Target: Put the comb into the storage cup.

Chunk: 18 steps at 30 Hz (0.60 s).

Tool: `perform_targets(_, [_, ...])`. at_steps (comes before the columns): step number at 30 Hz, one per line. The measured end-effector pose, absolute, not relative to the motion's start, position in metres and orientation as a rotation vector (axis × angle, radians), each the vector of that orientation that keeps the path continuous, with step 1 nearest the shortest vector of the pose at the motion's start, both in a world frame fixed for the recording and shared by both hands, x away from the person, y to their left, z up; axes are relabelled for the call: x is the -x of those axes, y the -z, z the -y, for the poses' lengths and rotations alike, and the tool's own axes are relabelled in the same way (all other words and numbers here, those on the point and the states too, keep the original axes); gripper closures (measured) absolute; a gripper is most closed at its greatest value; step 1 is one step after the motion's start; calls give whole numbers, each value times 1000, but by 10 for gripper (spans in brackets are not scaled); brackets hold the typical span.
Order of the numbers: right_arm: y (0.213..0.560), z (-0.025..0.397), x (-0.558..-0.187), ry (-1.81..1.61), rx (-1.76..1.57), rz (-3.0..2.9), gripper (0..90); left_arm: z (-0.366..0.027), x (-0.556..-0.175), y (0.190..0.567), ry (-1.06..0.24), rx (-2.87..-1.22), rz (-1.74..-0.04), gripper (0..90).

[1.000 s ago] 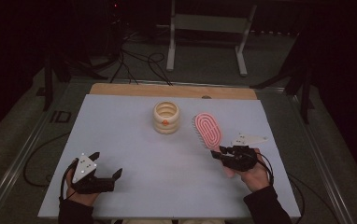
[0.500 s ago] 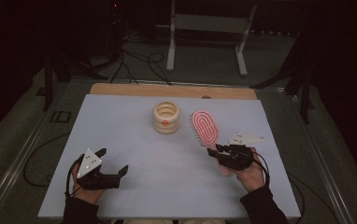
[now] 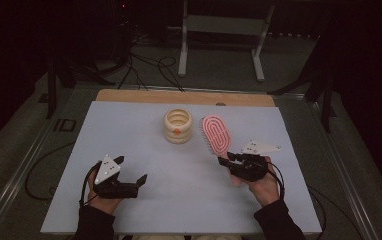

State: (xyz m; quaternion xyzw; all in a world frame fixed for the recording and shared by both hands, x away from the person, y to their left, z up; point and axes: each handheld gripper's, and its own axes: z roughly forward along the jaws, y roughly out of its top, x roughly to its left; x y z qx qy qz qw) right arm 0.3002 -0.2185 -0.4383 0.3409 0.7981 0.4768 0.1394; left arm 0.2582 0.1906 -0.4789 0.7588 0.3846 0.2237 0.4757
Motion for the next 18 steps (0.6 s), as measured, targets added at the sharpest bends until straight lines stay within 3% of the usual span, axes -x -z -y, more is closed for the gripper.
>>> perform_targets(18, [443, 200, -298, -1385, -956, -2322, 696, -170, -267, 464, -541, -1869, -902, 6])
